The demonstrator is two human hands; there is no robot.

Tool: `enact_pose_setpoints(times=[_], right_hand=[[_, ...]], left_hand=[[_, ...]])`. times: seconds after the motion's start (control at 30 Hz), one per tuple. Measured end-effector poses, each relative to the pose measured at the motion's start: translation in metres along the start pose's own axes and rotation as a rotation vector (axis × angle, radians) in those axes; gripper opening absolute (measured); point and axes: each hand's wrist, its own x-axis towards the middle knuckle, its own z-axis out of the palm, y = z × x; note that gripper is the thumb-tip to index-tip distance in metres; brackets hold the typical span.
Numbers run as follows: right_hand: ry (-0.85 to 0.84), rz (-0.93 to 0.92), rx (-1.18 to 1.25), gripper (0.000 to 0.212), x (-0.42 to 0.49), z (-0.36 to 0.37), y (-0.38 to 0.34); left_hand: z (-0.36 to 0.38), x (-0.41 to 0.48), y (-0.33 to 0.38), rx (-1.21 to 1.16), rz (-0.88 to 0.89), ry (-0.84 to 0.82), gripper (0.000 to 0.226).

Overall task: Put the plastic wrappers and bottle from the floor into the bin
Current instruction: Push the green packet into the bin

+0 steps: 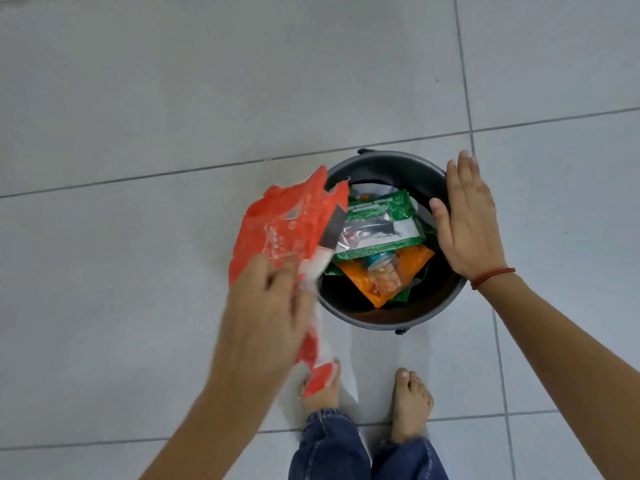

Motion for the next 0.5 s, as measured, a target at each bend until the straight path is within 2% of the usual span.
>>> enact_pose_setpoints(times=[0.03,0.07,0.1,0.13,0.2,0.37,0.5], right_hand=[[-0.002,0.0,0.012,0.06,0.001,0.0,0.0],[0.001,-0.001,0.021,0.06,0.001,0.0,-0.001],[0.008,0.0,0.029,0.059,0.002,-0.001,0.0],[0.014,0.0,0.035,0.059,0.002,-0.001,0.001],[0.02,0.002,0.048,0.058,0.002,-0.001,0.001],[0.022,0.0,0.073,0.058,0.001,0.0,0.002],[0.024,0.01,0.069,0.058,0.001,-0.001,0.001]], left_hand=[[-0.109,0.054,0.087,0.06,0.223,0.167,0.036],[-0.147,0.073,0.113,0.084,0.34,0.241,0.038],[-0.147,0.08,0.119,0.117,0.283,0.223,0.038],[-0.111,0.069,0.111,0.116,0.185,0.15,0.037],[-0.088,0.076,0.118,0.212,0.097,-0.028,0.038],[-0.045,0.104,0.122,0.113,0.02,-0.101,0.034],[-0.009,0.109,0.132,-0.003,0.089,-0.24,0.035]])
